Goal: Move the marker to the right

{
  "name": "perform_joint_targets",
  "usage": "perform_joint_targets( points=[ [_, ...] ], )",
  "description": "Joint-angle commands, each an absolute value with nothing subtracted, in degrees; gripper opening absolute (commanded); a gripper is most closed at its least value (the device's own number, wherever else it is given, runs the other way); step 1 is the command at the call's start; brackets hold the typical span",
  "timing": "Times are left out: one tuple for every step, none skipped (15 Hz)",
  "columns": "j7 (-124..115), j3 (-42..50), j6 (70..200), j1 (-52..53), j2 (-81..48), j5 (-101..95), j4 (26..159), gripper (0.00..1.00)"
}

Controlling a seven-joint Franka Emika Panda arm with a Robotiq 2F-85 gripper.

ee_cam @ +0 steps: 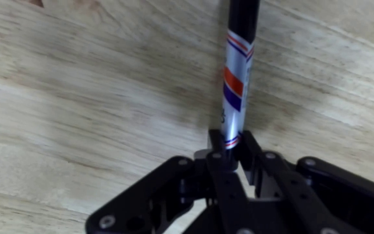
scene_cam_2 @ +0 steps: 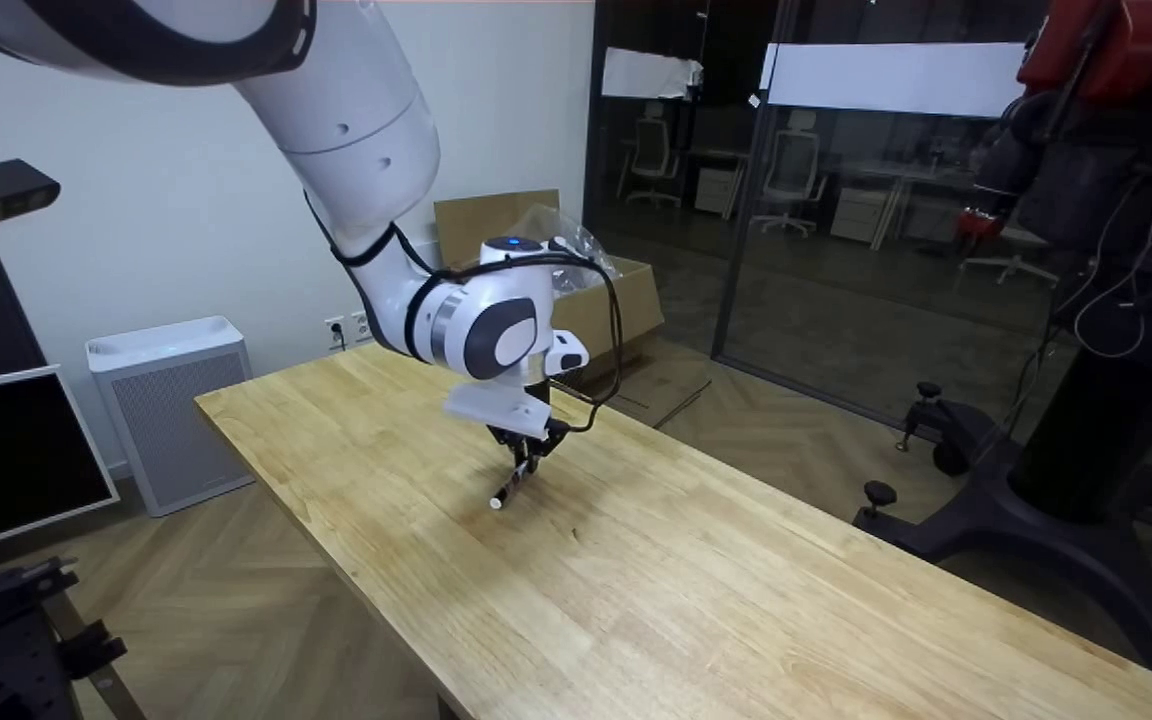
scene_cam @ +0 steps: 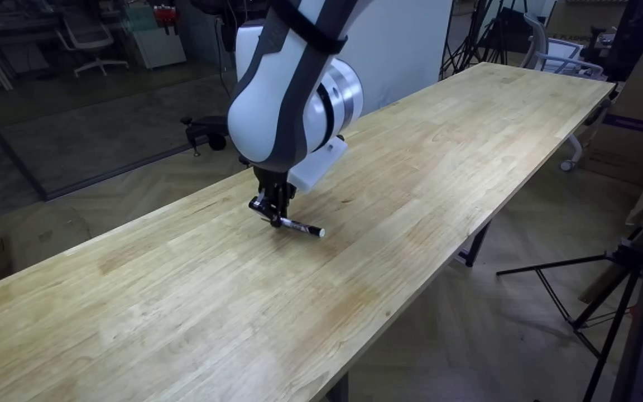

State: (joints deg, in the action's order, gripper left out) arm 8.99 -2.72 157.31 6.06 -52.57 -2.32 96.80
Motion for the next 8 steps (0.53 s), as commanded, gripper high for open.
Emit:
perform_joint_targets(
  points=[
    [7.4, -2.4, 153.0, 6.1, -48.6, -3.6, 99.8, 0.04],
    [6.3, -1.4, 152.8, 6.7, -46.5, -3.9, 102.2, 0.04],
    [5.4, -0.7, 152.7, 7.1, -44.7, -4.1, 104.2, 0.04],
    [3.6, 0.9, 153.5, 8.2, -41.8, -4.7, 107.5, 0.04],
    [1.5, 2.9, 155.0, 9.4, -39.0, -5.7, 110.8, 0.04],
    [-1.8, 5.7, 157.4, 11.4, -36.4, -7.3, 113.8, 0.04],
    [-4.9, 8.1, 159.5, 13.0, -34.2, -8.6, 116.6, 0.04],
    [-7.9, 10.1, 161.2, 14.3, -31.8, -9.4, 119.6, 0.04]
  ],
)
